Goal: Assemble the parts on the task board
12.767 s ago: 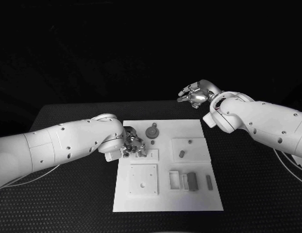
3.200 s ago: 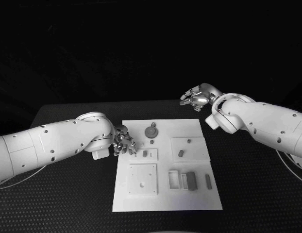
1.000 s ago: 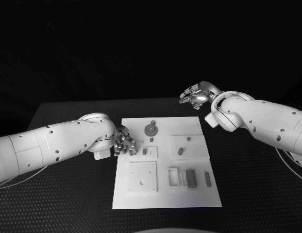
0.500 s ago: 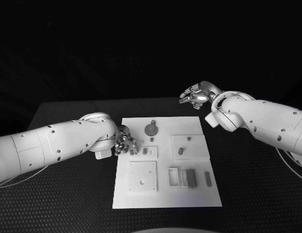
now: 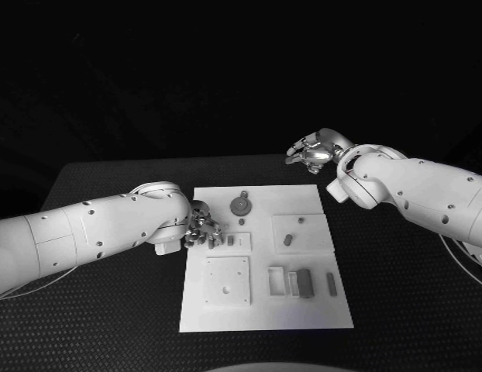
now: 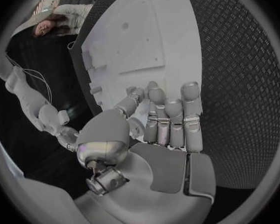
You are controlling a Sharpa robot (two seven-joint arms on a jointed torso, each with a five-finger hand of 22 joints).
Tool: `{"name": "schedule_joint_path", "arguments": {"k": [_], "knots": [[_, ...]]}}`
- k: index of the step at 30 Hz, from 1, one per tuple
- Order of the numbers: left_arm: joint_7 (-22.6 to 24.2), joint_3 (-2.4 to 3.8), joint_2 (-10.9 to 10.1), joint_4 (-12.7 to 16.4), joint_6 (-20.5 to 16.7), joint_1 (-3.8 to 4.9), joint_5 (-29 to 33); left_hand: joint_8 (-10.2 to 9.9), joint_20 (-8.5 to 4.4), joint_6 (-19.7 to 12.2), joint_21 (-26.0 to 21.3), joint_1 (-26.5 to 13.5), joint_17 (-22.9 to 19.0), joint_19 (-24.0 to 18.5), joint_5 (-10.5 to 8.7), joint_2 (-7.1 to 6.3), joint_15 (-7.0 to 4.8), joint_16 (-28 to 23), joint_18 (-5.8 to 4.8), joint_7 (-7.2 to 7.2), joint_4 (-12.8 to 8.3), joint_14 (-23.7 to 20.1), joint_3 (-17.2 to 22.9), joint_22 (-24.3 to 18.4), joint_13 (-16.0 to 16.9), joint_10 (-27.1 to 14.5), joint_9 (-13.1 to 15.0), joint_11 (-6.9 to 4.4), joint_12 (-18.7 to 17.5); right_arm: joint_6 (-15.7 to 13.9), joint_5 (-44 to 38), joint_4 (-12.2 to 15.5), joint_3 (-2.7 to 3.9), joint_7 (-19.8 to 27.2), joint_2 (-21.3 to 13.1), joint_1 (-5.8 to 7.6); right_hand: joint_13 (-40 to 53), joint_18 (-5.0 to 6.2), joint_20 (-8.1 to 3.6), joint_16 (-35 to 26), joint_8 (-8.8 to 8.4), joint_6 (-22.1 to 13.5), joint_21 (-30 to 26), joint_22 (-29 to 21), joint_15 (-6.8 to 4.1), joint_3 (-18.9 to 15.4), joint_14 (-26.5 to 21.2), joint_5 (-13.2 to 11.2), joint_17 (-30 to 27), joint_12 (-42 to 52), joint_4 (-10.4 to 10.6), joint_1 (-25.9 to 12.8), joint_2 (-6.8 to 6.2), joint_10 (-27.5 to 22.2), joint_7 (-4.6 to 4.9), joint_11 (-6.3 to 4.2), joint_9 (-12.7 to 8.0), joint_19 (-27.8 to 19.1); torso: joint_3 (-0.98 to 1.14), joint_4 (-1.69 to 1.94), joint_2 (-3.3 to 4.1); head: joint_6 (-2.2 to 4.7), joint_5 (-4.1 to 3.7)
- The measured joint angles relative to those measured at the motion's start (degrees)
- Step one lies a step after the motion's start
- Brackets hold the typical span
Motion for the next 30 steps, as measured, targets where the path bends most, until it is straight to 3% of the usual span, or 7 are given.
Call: {"name": "schedule_joint_path", "arguments": {"k": [9, 11, 15, 18, 21, 23, 30], "knots": [[0.14, 0.01, -0.01, 0.29, -0.02, -0.02, -1.29, -0.10, -0.12, 0.27, 0.23, -0.01, 0.05, 0.33, 0.21, -0.01, -0.15, 0.31, -0.01, -0.09, -0.01, 0.40, 0.00, -0.01, 0.05, 0.33, 0.13, -0.14, 0.00, 0.02, 0.08, 0.06, 0.00, 0.00, 0.00, 0.00, 0.00, 0.00, 0.08, 0.00, 0.00, 0.00, 0.00, 0.00, 0.00, 0.00, 0.00, 0.00, -0.01, 0.00, 0.00, 0.00, 0.00, 0.00, 0.00, 0.00, -0.01, -0.08, 0.00, 0.09, 0.01, -0.05, -0.16], [0.16, 0.01, -0.05, 0.31, -0.10, -0.05, -1.42, -0.10, -0.18, 0.36, 0.23, -1.01, 0.05, 0.40, 0.22, -1.00, -0.38, 0.34, -0.01, -0.17, 0.10, 0.62, 0.09, -0.01, 0.05, 0.52, 0.13, -0.32, 0.00, 0.02, 0.09, 0.05, 0.00, 0.00, 0.00, 0.00, -0.01, 0.00, 0.08, 0.00, 0.00, 0.00, 0.00, 0.00, 0.00, 0.00, 0.00, 0.00, -0.01, 0.00, 0.00, 0.00, 0.00, 0.00, 0.00, 0.00, -0.01, -0.08, 0.01, 0.09, 0.01, -0.05, -0.16], [0.17, -0.06, -0.26, 0.30, -0.48, -0.17, -1.64, -0.73, -1.04, -0.12, 0.22, -4.11, -0.08, 1.19, 0.37, -4.20, -1.55, 0.30, 0.01, 0.27, 1.57, 1.69, -2.57, -0.01, 0.05, 0.62, 0.16, -0.44, 0.00, 0.02, 0.10, 0.01, 0.00, 0.00, 0.00, 0.00, -0.05, 0.00, 0.08, 0.00, 0.00, 0.00, 0.00, 0.00, 0.00, 0.00, 0.00, 0.00, -0.01, 0.00, 0.00, 0.00, 0.00, 0.00, 0.00, 0.00, -0.01, -0.08, -0.04, 0.09, 0.01, -0.02, -0.20], [0.25, -0.09, -0.35, 0.32, -0.99, -0.28, -1.68, -1.05, -1.22, -0.78, 0.22, -6.28, -0.19, 0.75, -1.66, -7.42, -1.93, -0.09, 0.03, 0.30, 2.63, 1.46, -4.40, -0.01, 0.05, 0.17, 0.16, -0.01, 0.00, 0.03, 0.12, 0.00, 0.00, 0.00, -0.01, -0.01, -0.05, 0.00, 0.08, 0.00, 0.00, 0.00, 0.00, 0.00, 0.00, 0.00, 0.00, 0.00, -0.01, 0.00, 0.00, 0.00, 0.00, -0.16, 0.00, 0.16, -0.01, -0.08, -0.07, 0.12, 0.01, 0.01, -0.24], [0.42, -0.09, -0.42, 0.33, -1.52, -0.28, -1.64, -1.54, -1.01, -1.38, 0.22, -7.80, -0.24, 0.35, -2.22, -10.61, -1.90, -0.09, 0.08, 0.30, 3.44, 1.25, -5.21, -0.01, 0.04, -0.08, 0.19, 0.22, 0.00, 0.03, 0.13, -0.02, 0.00, 0.00, 0.01, -0.02, -0.05, 0.00, 0.09, 0.00, 0.00, 0.00, 0.00, 0.00, 0.00, 0.00, 0.00, 0.00, -0.01, 0.00, 0.00, 0.00, 0.00, -0.21, 0.01, 0.21, -0.02, -0.09, -0.07, 0.15, 0.00, 0.03, -0.26], [0.53, -0.09, -0.46, 0.29, -1.76, -0.28, -1.48, -1.60, -1.00, -1.46, -0.06, -8.71, -0.24, 0.34, -2.22, -11.52, -1.71, -0.09, 0.08, 0.37, 3.96, 1.02, -5.73, -0.01, 0.04, -0.15, 0.19, 0.29, 0.00, 0.03, 0.14, -0.02, 0.00, 0.00, 0.03, -0.03, -0.05, 0.01, 0.09, 0.00, 0.00, -0.01, 0.00, 0.00, 0.00, 0.00, 0.00, 0.00, -0.01, 0.00, 0.00, 0.00, 0.00, -0.21, 0.01, 0.21, -0.02, -0.09, -0.07, 0.16, -0.01, 0.06, -0.26], [0.83, -0.05, -0.88, 0.29, -2.31, -0.28, -0.88, -2.12, -0.71, -2.12, -0.33, -10.73, -0.24, 0.03, -2.13, -12.52, -1.61, -0.09, 0.33, 0.40, 3.66, 0.72, -8.43, -0.02, 0.10, -0.66, 0.36, 0.41, 0.00, 0.03, 0.16, -0.05, 0.00, 0.01, -0.01, -0.12, -0.04, 0.01, 0.09, 0.00, 0.00, -0.04, 0.00, 0.00, 0.00, 0.00, 0.00, 0.00, -0.02, 0.00, 0.00, 0.00, 0.00, -0.41, 0.04, 0.01, -0.02, -0.09, -0.10, 0.15, -0.01, 0.09, -0.27]]}}
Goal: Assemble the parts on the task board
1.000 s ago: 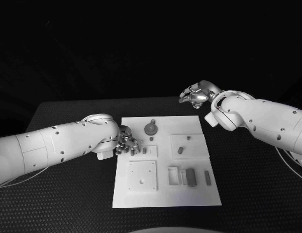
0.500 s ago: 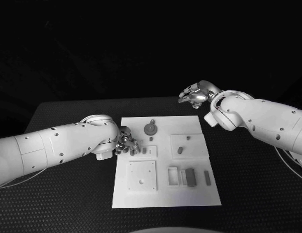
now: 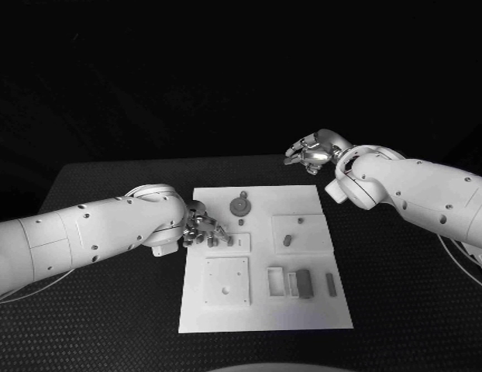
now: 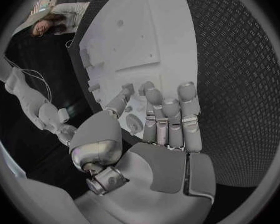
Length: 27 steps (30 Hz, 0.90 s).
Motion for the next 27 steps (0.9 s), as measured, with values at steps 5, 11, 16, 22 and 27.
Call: {"name": "schedule_joint_path", "arguments": {"k": [5, 11, 16, 22, 27], "knots": [[0.23, 0.02, -0.31, 0.34, -0.35, -0.03, 0.34, -0.19, 0.00, -0.63, 0.00, -0.18, 0.00, 0.00, 0.00, 0.12, 0.09, 0.00, 0.01, 0.29, -0.04, -0.09, -0.16, 0.00, 0.08, -0.01, 0.18, 0.00, 0.00, 0.00, 0.02, 0.00, 0.00, 0.00, -0.03, -0.05, -0.04, 0.00, 0.00, 0.00, 0.00, -0.01, 0.00, 0.00, 0.00, 0.00, 0.00, 0.00, 0.00, 0.00, 0.00, 0.00, 0.00, 0.00, 0.00, 0.00, 0.00, 0.00, 0.01, -0.01, -0.01, -0.04, -0.05], [0.41, 0.39, -1.24, 0.78, -0.98, -0.09, 0.52, 0.07, 0.01, -0.75, 0.00, 0.46, 0.00, 0.00, 0.00, 1.25, 0.10, 0.00, 0.01, 0.28, -0.55, -0.10, -0.33, 0.00, 0.08, 0.00, 0.39, 0.00, 0.00, 0.00, 0.03, -0.05, 0.00, 0.01, -0.04, -0.12, -0.05, 0.00, 0.01, 0.00, 0.00, -0.01, 0.00, 0.00, 0.00, 0.00, 0.00, 0.00, 0.00, 0.00, 0.00, 0.00, 0.00, 0.00, 0.01, 0.00, -0.01, -0.01, 0.01, -0.01, -0.03, 0.20, -0.16], [0.94, 1.98, -1.74, 1.07, -1.76, -0.08, 0.66, 0.07, 0.01, -0.82, 0.00, 1.32, 0.00, 0.00, 0.00, 2.67, 0.12, 0.00, 0.01, 0.22, -1.88, -0.11, -0.75, -0.01, 0.08, 0.00, 0.54, 0.00, 0.00, 0.00, 0.05, -0.12, 0.00, 0.02, -0.05, -0.17, -0.05, 0.00, -0.04, 0.00, 0.00, -0.01, 0.00, 0.00, 0.00, 0.00, 0.00, 0.00, -0.01, 0.00, 0.00, 0.00, 0.00, 0.00, 0.01, 0.00, -0.01, 0.03, 0.01, -0.01, -0.03, 0.37, -0.28], [1.80, 3.72, -2.24, 1.89, -3.41, -0.05, 0.73, 0.07, 0.01, -1.01, 0.00, 1.93, -0.05, 0.00, 0.00, 3.28, 0.20, 0.00, 0.00, 0.36, -3.00, -0.18, -1.12, -0.01, 0.07, -0.04, 0.61, 0.04, 0.00, 0.02, 0.12, -0.13, 0.00, 0.04, -0.09, -0.19, -0.05, 0.00, -0.12, 0.00, 0.00, -0.01, 0.00, 0.00, 0.00, 0.00, 0.00, 0.00, -0.01, 0.00, 0.00, 0.00, 0.00, 0.00, 0.01, 0.00, -0.01, 0.13, 0.03, -0.01, -0.03, 0.66, -0.49], [2.41, 4.49, -2.98, 2.79, -4.88, 0.29, 0.52, -0.37, 0.11, -2.42, -0.27, 3.01, -0.16, -0.09, 0.01, 4.35, 0.32, 0.00, 0.01, 0.78, -4.49, -0.30, -1.22, -0.01, 0.07, -0.41, 0.63, 0.41, 0.00, 0.02, 0.20, -0.15, 0.00, 0.07, -0.15, -0.20, -0.04, 0.00, -0.12, 0.00, 0.00, -0.01, 0.00, 0.00, 0.00, 0.00, 0.00, 0.00, -0.01, 0.00, 0.00, 0.00, 0.00, 0.00, 0.01, 0.00, -0.02, 0.13, 0.03, 0.02, -0.03, 0.89, -0.59]]}}
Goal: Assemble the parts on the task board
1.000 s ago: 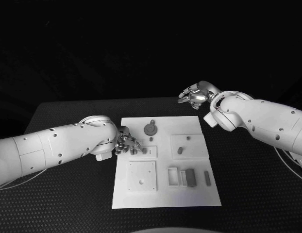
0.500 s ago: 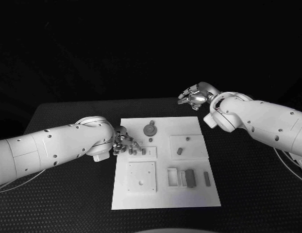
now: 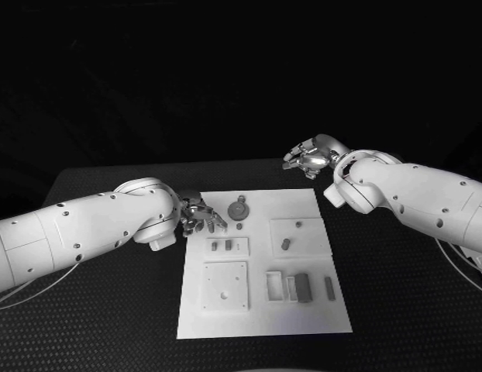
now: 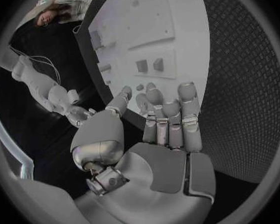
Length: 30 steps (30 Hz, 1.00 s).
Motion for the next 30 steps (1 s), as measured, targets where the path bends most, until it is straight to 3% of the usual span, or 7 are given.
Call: {"name": "schedule_joint_path", "arguments": {"k": [3, 7, 10, 13, 20, 25, 30], "knots": [[1.25, 0.17, -0.23, 0.53, -1.69, 0.43, -0.15, -0.26, 0.22, -1.05, -0.97, 2.71, -0.51, -1.15, 0.46, 0.41, 0.82, -1.16, -0.03, 0.48, -0.37, -0.99, 0.14, 0.00, -0.44, -1.32, 0.17, 0.58, -0.66, 0.01, 0.04, 0.02, 0.00, 0.02, -0.06, 0.00, 0.00, 0.00, 0.00, 0.00, 0.00, 0.00, 0.00, 0.00, 0.00, 0.00, 0.00, 0.00, 0.00, 0.00, 0.00, 0.00, 0.00, 0.00, 0.00, 0.00, 0.00, 0.00, 0.00, 0.01, 0.00, 0.05, -0.03], [5.40, 0.15, 0.13, 0.74, -4.58, 0.52, -0.40, -1.17, 1.38, -3.79, -3.33, 11.02, -2.32, -4.24, 4.66, 0.96, 2.30, -4.27, -0.11, 2.15, -0.54, -3.83, 2.29, -0.21, -2.29, -4.63, 0.29, 2.03, -3.61, 0.03, 0.12, 0.02, 0.00, 0.08, -0.12, 0.00, 0.00, 0.00, 0.00, 0.00, 0.00, 0.00, 0.00, 0.00, 0.00, 0.00, 0.00, 0.00, 0.00, 0.00, 0.00, 0.00, 0.00, 0.00, 0.00, 0.00, 0.05, 0.00, 0.03, 0.01, 0.00, 0.24, -0.05], [9.76, -0.14, 1.16, 0.54, -7.30, 0.52, -1.19, -1.62, 4.40, -5.54, -9.45, 18.49, -5.99, -10.36, 4.16, 0.11, 5.65, -11.42, -0.18, 3.89, -0.38, -9.26, 5.45, -3.39, -7.12, -10.19, -0.07, 4.86, -10.71, 0.04, 0.17, 0.02, 0.00, 0.14, -0.14, 0.00, -0.02, 0.00, 0.01, 0.00, 0.00, 0.00, 0.00, 0.00, 0.00, 0.00, 0.00, 0.00, 0.00, 0.00, 0.00, 0.00, 0.00, 0.00, 0.00, 0.00, 0.05, -0.01, 0.02, 0.01, 0.01, 0.32, -0.13], [14.40, -0.97, 1.97, 0.17, -9.89, 0.48, -2.96, -2.82, 7.02, -5.27, -13.85, 23.46, -8.45, -13.11, 4.16, -0.52, 8.73, -16.73, 0.41, 4.72, -0.65, -11.35, 8.10, -6.25, -13.61, -11.36, -1.87, 7.09, -19.00, 0.04, 0.20, -0.07, 0.00, 0.21, -0.15, -0.01, -0.04, 0.00, 0.01, 0.00, 0.00, 0.00, 0.00, 0.00, 0.00, 0.00, 0.00, 0.00, 0.00, 0.00, 0.00, 0.00, 0.00, 0.00, 0.00, 0.00, 0.05, -0.01, 0.00, 0.02, 0.03, 0.42, -0.15], [22.07, -2.83, 3.03, -1.39, -13.82, 0.02, -11.56, -6.18, 7.99, -6.40, -14.26, 27.27, -8.63, -8.95, 2.18, -1.54, 9.37, -17.64, 0.89, 4.56, -0.89, -7.10, 8.62, -6.70, -24.54, -7.56, -6.22, 9.02, -36.23, 0.06, 0.30, -0.36, 0.00, 0.38, -0.12, -0.01, -0.04, 0.00, 0.02, 0.00, 0.00, 0.03, 0.00, 0.00, 0.00, 0.00, 0.00, 0.00, 0.00, 0.00, 0.00, 0.00, 0.00, 0.00, 0.03, 0.00, 0.04, -0.02, 0.01, 0.03, 0.04, 0.55, 0.03], [24.79, -4.22, 4.43, -2.76, -16.06, -0.52, -18.09, -6.93, 8.19, -7.24, -13.25, 27.69, -7.90, -6.49, 0.16, -3.55, 9.60, -16.84, 0.90, 4.59, -0.64, -4.85, 8.10, -6.21, -26.87, -7.66, -7.85, 9.74, -40.59, 0.09, 0.38, -0.53, 0.00, 0.47, -0.03, -0.01, -0.04, 0.00, 0.02, 0.00, 0.00, 0.03, 0.00, 0.00, 0.00, 0.00, 0.00, 0.00, 0.00, 0.00, 0.00, 0.00, 0.00, 0.00, 0.03, 0.00, 0.04, -0.02, 0.00, -0.02, 0.05, 0.60, 0.09], [25.80, -4.36, 5.86, -4.39, -16.63, -1.56, -23.34, -6.93, 7.68, -6.92, -11.56, 27.84, -6.68, -3.73, 0.16, -4.13, 8.91, -14.93, 0.89, 4.91, -0.44, -2.46, 7.68, -4.99, -27.54, -4.99, -8.70, 9.09, -41.78, 0.33, 0.44, -0.65, 0.00, 0.54, 0.22, -0.01, -0.04, 0.00, 0.03, 0.00, 0.00, 0.03, 0.00, 0.00, 0.00, 0.00, 0.00, 0.00, -0.01, 0.00, 0.00, 0.00, 0.00, 0.00, 0.03, 0.00, 0.04, -0.03, 0.01, -0.12, 0.07, 0.60, 0.07]]}}
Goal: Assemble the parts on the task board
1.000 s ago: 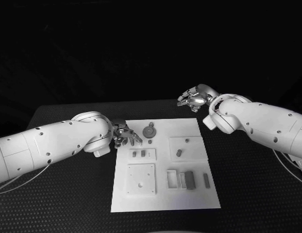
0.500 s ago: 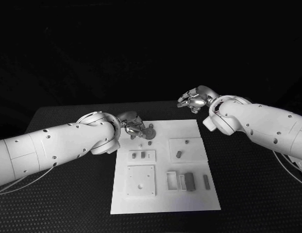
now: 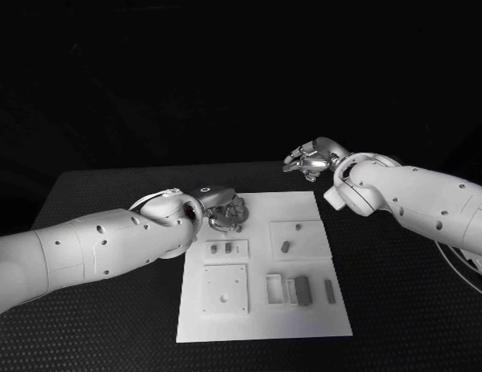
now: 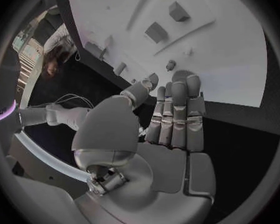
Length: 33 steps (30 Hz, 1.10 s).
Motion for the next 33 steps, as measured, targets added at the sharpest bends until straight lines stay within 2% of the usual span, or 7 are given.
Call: {"name": "schedule_joint_path", "arguments": {"k": [2, 11, 21, 33], "knots": [[0.16, -0.06, 0.51, -0.73, -0.13, -0.21, -1.58, 0.00, -0.32, 0.00, 1.20, -0.29, 0.90, 1.15, 0.00, -0.28, -0.43, 1.63, 0.00, 0.00, -0.07, 0.81, -0.35, 0.99, -0.23, 0.62, -0.40, -0.42, -0.72, 0.12, 0.02, 0.01, 0.00, 0.03, 0.05, 0.00, 0.00, 0.00, 0.00, 0.00, 0.00, 0.00, 0.00, 0.00, 0.00, 0.00, 0.00, 0.00, 0.00, 0.00, 0.00, 0.00, 0.00, 0.00, 0.00, 0.00, 0.00, -0.01, 0.01, -0.05, 0.02, -0.03, -0.02], [0.32, -0.08, 1.56, -2.56, -1.27, -1.09, -5.25, 0.00, -0.81, 0.20, 6.13, 0.01, 3.98, 5.51, 0.00, -0.58, -0.64, 7.85, -0.02, 0.20, 0.03, 4.24, -0.77, 5.02, -1.14, 1.35, -1.97, -0.53, -3.96, 0.33, 0.07, 0.25, 0.00, 0.07, -0.08, 0.00, 0.01, 0.01, 0.08, 0.00, 0.00, 0.00, 0.00, 0.00, 0.00, 0.00, 0.00, 0.00, 0.00, 0.00, 0.00, -0.10, 0.10, 0.00, 0.00, 0.00, -0.01, -0.08, 0.06, -0.16, 0.13, -0.13, -0.26], [0.15, -0.09, 2.47, -3.83, -1.27, -1.51, -6.88, -0.21, -0.42, 0.20, 7.13, 0.01, 4.24, 6.33, 0.00, -0.58, -0.23, 8.90, 0.00, 0.20, 0.03, 5.06, -0.77, 5.03, -1.54, 1.31, -2.54, -0.49, -5.47, 0.42, 0.10, 0.50, 0.00, 0.07, -0.07, 0.00, -0.04, 0.00, 0.08, 0.00, 0.00, -0.01, 0.00, 0.00, 0.00, 0.00, 0.00, 0.00, 0.00, 0.00, 0.00, -0.22, 0.22, 0.00, -0.01, 0.00, -0.01, -0.09, 0.07, -0.10, 0.10, -0.33, -0.44], [0.09, -0.10, 3.70, -5.32, -0.96, -2.72, -7.38, -0.21, -0.20, 0.41, 7.51, 0.32, 4.23, 6.94, 0.00, -0.27, -0.09, 9.34, 0.03, 0.00, 0.04, 5.73, -0.44, 5.02, -1.65, 1.24, -2.74, -0.21, -6.14, 0.45, 0.12, 0.71, 0.00, 0.09, -0.07, 0.00, -0.03, 0.01, 0.09, 0.00, 0.00, -0.11, 0.00, 0.00, 0.00, 0.00, 0.00, 0.00, 0.00, 0.00, 0.00, -0.22, 0.22, 0.00, -0.09, 0.00, 0.03, -0.10, 0.03, -0.07, 0.07, -0.51, -0.61]]}}
